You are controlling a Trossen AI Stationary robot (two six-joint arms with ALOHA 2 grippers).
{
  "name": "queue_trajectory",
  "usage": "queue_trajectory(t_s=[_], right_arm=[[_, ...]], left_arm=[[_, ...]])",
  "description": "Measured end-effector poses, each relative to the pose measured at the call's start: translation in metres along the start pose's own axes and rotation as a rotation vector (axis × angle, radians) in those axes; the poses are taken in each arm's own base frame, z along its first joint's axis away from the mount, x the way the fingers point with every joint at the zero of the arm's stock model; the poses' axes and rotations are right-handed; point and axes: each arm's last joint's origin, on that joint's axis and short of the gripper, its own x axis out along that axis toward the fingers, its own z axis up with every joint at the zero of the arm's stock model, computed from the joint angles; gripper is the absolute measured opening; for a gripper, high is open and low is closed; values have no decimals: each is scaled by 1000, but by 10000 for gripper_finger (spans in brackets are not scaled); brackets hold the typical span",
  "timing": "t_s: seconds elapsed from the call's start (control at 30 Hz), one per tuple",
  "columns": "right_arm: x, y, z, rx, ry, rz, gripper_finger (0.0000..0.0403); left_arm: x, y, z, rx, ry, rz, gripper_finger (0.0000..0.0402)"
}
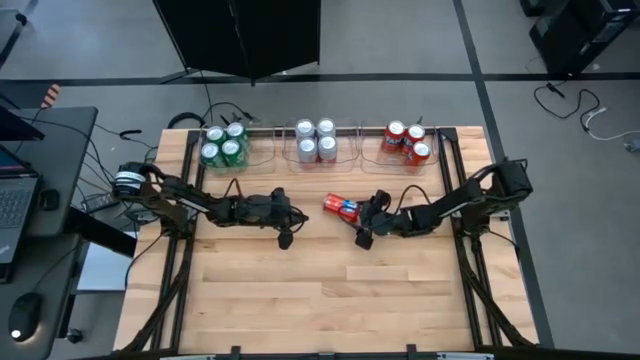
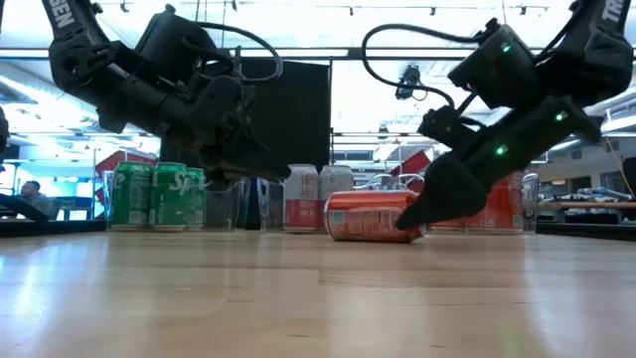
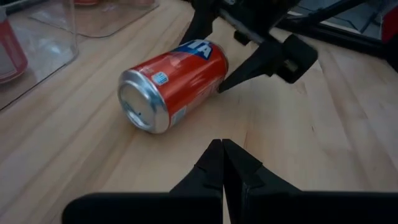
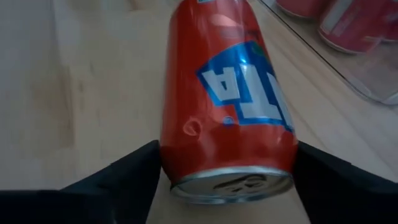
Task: Sort soda cans
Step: Put the red soda can into the top right transparent bin
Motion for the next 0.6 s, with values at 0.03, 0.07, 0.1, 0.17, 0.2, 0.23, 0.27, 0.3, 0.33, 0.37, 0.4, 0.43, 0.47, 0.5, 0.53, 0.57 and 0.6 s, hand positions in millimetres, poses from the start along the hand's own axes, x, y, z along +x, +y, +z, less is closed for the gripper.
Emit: queue_trajectory(t_s=[0.03,0.07,0.1,0.17,0.2,0.23,0.27,0.3,0.33,0.37,0.4,0.43,0.47,0.5,0.53,0.57,0.6], right_arm=[[1,0,-1,1,1,0,319],[1,0,-1,6,-4,-1,305],[1,1,-1,6,-5,0,290],[1,1,0,19,-8,6,273],[-1,0,2,30,-11,9,273],[-2,0,3,39,-17,14,273],[-4,0,5,49,-18,23,273],[-7,-1,7,60,-13,25,273],[-9,-1,12,72,-4,29,273],[-13,-1,17,80,20,41,273],[-17,-1,24,89,47,44,273],[-22,-2,33,94,82,45,273],[-27,-3,41,94,128,35,273],[-34,-4,51,93,174,21,273],[-40,-6,61,88,220,7,273],[-48,-8,73,79,260,-12,273],[-56,-11,87,69,293,-28,273]], left_arm=[[0,0,1,-1,-5,-2,0],[0,0,1,-1,-5,-1,0],[0,0,1,-1,-6,-2,0],[0,0,0,-1,-4,-1,0],[0,0,0,-1,-4,-1,0],[0,0,0,-1,-4,-1,0],[0,0,0,-1,-5,-1,0],[0,0,0,-3,-4,-1,0],[0,0,0,-3,-5,-1,0],[0,0,1,-4,-5,-2,0],[0,0,1,-4,-5,-2,0],[0,0,1,-4,-6,-2,0],[0,0,1,-4,-5,-2,0],[0,0,1,-4,-5,-2,0],[0,0,1,-4,-5,-2,0],[0,0,1,-4,-5,-2,0],[0,0,1,-3,-6,-2,0]])
